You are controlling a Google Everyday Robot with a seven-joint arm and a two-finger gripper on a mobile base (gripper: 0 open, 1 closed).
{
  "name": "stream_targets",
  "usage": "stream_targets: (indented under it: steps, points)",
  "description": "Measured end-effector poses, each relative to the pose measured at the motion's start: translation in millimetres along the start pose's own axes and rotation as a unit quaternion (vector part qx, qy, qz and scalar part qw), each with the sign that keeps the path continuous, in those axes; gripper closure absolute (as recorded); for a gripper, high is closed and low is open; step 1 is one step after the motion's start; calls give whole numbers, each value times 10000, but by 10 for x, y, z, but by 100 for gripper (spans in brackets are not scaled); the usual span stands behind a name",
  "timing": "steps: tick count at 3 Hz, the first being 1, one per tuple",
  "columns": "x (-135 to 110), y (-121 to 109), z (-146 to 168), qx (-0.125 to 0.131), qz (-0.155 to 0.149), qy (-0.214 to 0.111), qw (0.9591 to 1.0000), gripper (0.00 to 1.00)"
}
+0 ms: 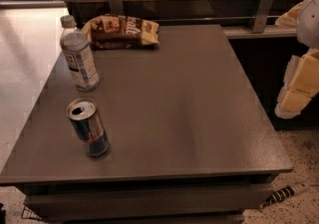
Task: Move redbull can near brown chip bag
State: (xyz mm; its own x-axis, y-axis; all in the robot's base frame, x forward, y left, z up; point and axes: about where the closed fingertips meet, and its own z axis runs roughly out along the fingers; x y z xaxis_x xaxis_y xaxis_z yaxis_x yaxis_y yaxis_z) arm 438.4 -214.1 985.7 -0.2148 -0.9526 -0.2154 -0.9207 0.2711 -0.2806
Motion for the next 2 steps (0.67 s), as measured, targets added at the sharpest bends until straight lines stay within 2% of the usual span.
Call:
stream_targets:
  steps: [1,2]
  points:
    - [0,0,-1,1,0,0,10000,0]
    - [-82,64,54,-91,-93,-354,9993,0]
